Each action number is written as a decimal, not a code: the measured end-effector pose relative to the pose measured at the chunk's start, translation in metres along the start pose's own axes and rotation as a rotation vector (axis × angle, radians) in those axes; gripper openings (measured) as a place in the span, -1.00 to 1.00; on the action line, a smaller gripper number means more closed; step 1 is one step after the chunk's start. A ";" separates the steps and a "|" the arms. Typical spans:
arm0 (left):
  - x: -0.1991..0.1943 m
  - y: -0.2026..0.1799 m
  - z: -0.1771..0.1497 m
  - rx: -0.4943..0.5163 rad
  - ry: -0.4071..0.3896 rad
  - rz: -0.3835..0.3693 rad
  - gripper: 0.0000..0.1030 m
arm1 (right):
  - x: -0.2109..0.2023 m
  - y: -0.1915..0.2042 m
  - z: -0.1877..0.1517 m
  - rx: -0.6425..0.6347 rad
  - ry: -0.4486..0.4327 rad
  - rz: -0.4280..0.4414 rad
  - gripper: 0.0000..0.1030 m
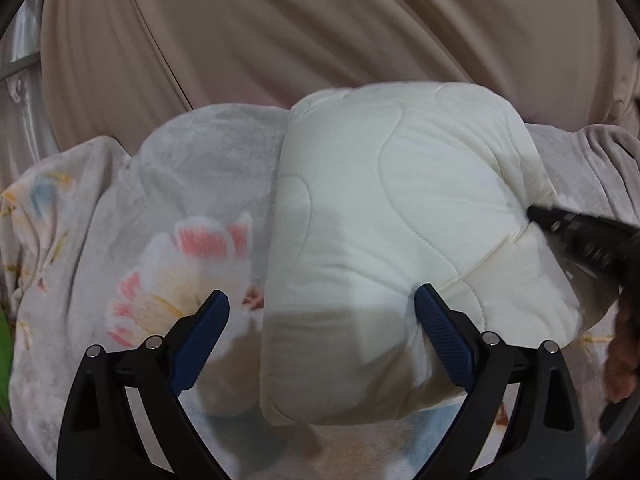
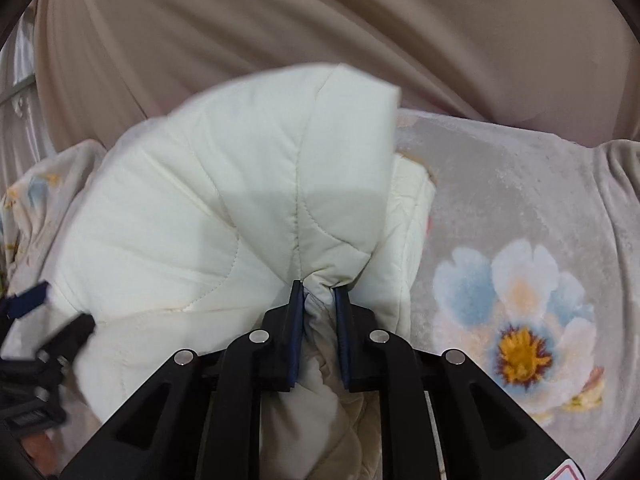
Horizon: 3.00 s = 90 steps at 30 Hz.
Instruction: Fold large clothes
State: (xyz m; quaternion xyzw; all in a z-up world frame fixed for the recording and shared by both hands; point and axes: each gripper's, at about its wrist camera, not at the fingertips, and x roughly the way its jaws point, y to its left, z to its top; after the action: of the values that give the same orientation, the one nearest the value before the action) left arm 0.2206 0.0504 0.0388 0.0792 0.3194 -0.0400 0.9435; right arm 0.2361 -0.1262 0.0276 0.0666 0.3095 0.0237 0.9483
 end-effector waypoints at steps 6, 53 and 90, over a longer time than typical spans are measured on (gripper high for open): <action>-0.001 0.002 -0.001 -0.014 0.001 0.005 0.79 | -0.060 0.025 -0.017 -0.086 -0.059 0.030 -0.81; -0.097 -0.043 -0.118 0.008 -0.058 0.108 0.87 | -0.127 0.032 -0.171 -0.087 0.006 -0.156 0.20; -0.095 -0.043 -0.118 0.019 -0.056 0.111 0.85 | -0.124 0.026 -0.171 -0.086 0.016 -0.156 0.20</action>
State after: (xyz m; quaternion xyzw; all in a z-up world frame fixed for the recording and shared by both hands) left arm 0.0691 0.0307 -0.0011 0.1046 0.2877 0.0073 0.9520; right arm 0.0352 -0.0924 -0.0329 0.0012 0.3199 -0.0363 0.9467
